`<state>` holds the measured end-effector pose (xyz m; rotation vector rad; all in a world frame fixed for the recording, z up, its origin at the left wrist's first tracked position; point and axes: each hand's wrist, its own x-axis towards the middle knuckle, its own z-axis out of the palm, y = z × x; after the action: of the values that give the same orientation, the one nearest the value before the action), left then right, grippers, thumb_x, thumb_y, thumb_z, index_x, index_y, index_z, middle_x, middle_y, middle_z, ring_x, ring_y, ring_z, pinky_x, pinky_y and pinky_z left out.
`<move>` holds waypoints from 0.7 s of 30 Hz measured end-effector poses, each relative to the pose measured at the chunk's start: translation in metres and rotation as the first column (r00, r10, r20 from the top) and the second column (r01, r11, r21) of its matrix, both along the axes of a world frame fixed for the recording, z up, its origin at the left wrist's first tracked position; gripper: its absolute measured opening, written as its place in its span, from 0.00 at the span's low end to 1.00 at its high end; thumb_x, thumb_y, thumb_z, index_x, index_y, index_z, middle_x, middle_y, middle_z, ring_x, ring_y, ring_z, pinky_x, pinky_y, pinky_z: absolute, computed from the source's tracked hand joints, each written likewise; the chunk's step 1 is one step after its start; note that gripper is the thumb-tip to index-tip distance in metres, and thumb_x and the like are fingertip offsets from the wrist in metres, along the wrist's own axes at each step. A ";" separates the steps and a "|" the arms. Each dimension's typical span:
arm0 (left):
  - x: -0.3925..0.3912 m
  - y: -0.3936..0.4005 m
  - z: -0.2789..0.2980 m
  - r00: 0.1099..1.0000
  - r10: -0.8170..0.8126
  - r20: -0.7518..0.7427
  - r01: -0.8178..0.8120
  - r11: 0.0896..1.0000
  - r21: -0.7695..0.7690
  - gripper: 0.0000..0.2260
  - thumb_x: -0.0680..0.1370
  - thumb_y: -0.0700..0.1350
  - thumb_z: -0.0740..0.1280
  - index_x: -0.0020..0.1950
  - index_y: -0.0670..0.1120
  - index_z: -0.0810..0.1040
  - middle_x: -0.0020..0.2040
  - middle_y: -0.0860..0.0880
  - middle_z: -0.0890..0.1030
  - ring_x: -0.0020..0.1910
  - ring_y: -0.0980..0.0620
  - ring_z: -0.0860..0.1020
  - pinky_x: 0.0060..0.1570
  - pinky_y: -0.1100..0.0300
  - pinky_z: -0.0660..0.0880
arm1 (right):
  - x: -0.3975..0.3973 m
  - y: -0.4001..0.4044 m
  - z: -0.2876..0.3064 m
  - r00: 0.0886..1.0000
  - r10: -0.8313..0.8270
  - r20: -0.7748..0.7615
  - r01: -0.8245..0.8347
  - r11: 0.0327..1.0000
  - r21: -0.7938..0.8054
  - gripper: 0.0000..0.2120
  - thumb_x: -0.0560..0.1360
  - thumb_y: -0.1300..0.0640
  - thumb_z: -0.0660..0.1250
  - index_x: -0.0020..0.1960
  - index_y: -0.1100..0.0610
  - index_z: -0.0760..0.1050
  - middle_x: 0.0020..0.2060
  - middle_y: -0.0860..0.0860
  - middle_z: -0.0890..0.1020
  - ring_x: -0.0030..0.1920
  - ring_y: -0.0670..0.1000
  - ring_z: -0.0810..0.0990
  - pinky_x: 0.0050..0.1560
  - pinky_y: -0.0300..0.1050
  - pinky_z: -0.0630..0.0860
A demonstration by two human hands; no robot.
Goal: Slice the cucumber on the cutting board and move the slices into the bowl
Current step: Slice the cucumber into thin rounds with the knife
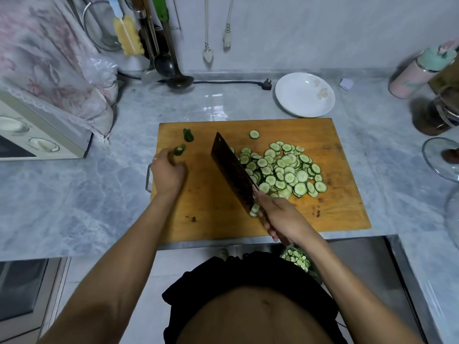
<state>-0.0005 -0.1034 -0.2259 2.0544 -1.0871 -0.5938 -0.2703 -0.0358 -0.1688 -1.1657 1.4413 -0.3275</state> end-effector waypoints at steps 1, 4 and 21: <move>-0.002 0.008 -0.003 1.000 0.004 -0.006 -0.004 1.000 -0.012 0.20 0.74 0.37 0.69 0.66 0.42 0.76 0.60 0.44 0.79 0.57 0.48 0.77 0.52 0.62 0.71 | 0.000 0.000 0.000 1.000 0.008 0.001 -0.008 1.000 -0.004 0.26 0.81 0.37 0.56 0.41 0.59 0.71 0.25 0.52 0.73 0.22 0.50 0.70 0.25 0.41 0.68; -0.013 0.031 -0.005 1.000 -0.015 -0.026 0.013 0.998 -0.060 0.17 0.76 0.42 0.70 0.64 0.45 0.78 0.57 0.48 0.80 0.52 0.53 0.77 0.50 0.64 0.71 | -0.001 0.001 0.000 0.999 0.040 0.025 -0.039 0.998 -0.042 0.25 0.81 0.39 0.57 0.39 0.60 0.69 0.27 0.56 0.71 0.23 0.52 0.68 0.24 0.42 0.68; -0.055 0.070 0.006 0.965 -0.109 -0.239 0.096 0.993 -0.063 0.10 0.78 0.35 0.65 0.53 0.46 0.83 0.46 0.57 0.82 0.43 0.71 0.77 0.46 0.79 0.70 | -0.026 -0.001 0.024 0.990 0.139 -0.029 -0.142 0.948 -0.284 0.30 0.82 0.39 0.54 0.35 0.63 0.69 0.24 0.56 0.72 0.23 0.54 0.72 0.31 0.59 0.73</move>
<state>-0.0551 -0.0335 -0.2202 1.8338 -1.0564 -0.8369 -0.2964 -0.0369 -0.1451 -1.4970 1.3383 -0.4419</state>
